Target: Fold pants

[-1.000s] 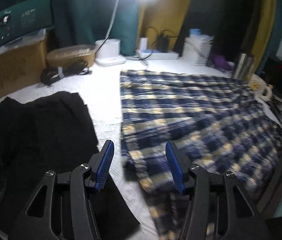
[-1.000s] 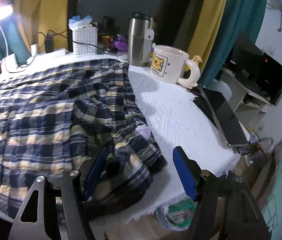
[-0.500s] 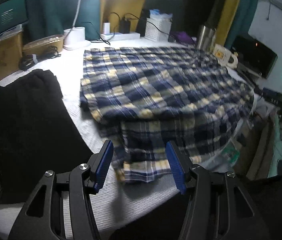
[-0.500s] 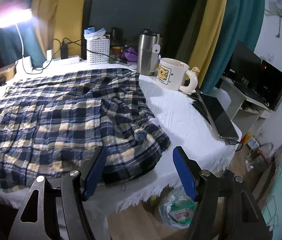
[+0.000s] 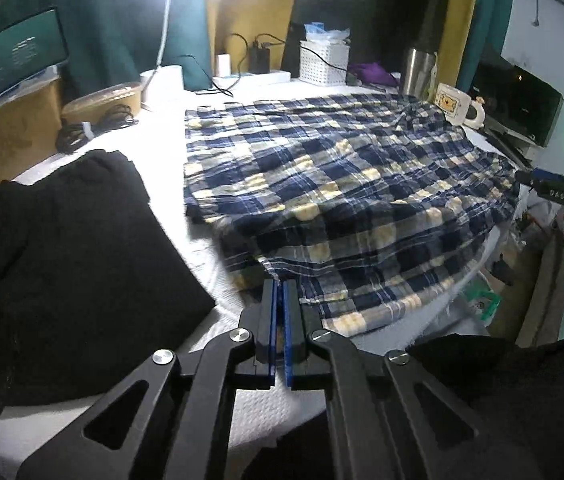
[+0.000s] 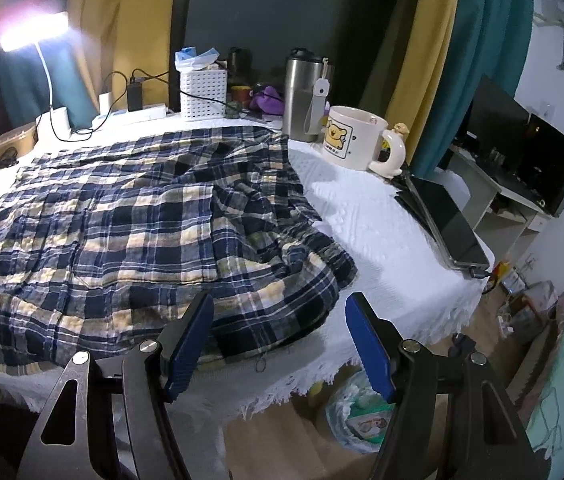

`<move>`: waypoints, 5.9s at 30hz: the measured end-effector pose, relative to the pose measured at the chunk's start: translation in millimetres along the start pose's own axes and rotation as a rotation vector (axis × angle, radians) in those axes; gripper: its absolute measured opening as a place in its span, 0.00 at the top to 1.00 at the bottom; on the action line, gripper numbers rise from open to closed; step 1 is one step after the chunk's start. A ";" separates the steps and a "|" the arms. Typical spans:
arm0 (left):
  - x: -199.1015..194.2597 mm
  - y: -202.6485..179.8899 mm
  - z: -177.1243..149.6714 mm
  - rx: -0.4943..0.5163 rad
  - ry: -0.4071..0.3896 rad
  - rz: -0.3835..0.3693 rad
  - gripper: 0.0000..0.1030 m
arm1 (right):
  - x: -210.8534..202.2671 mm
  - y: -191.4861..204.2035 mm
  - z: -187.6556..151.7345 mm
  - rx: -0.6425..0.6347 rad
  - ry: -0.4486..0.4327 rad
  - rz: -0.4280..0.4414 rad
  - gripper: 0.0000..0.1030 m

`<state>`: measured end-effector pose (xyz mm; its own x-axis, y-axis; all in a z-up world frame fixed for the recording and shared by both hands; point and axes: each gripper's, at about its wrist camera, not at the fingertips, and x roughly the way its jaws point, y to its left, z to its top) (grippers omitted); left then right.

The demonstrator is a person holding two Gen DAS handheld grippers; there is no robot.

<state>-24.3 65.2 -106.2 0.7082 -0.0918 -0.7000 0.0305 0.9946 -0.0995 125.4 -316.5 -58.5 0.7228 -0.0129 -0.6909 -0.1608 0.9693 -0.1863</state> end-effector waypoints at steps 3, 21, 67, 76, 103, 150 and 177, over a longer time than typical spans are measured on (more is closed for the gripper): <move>-6.7 4.4 -4.6 -0.001 0.019 0.013 0.99 | 0.9 1.1 -0.4 -0.003 0.000 0.001 0.32; -13.4 -19.8 9.4 0.023 -0.006 -0.053 0.42 | -17.1 -20.3 -18.0 -0.045 -0.041 -0.046 0.04; 36.5 -62.6 2.0 0.298 0.065 -0.056 0.09 | 73.5 8.4 61.3 -0.026 0.069 0.164 0.04; 38.4 -47.6 13.9 0.253 0.057 -0.019 0.93 | 69.9 2.1 60.0 -0.014 0.062 0.182 0.04; -6.5 -25.8 90.2 0.116 -0.127 -0.029 0.97 | 38.1 60.4 -10.5 -0.446 -0.152 -0.023 0.00; -155.7 -65.4 85.1 0.287 -0.417 -0.025 0.97 | -101.8 -25.3 6.6 -0.090 -0.326 -0.006 0.92; -95.2 -39.7 158.3 0.309 -0.386 -0.008 0.97 | -66.1 -21.8 86.1 -0.078 -0.334 -0.028 0.92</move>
<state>18.8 42.3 76.4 0.9148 -0.1329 -0.3814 0.2036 0.9673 0.1511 138.9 -315.6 51.3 0.9058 0.0541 -0.4203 -0.1791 0.9478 -0.2640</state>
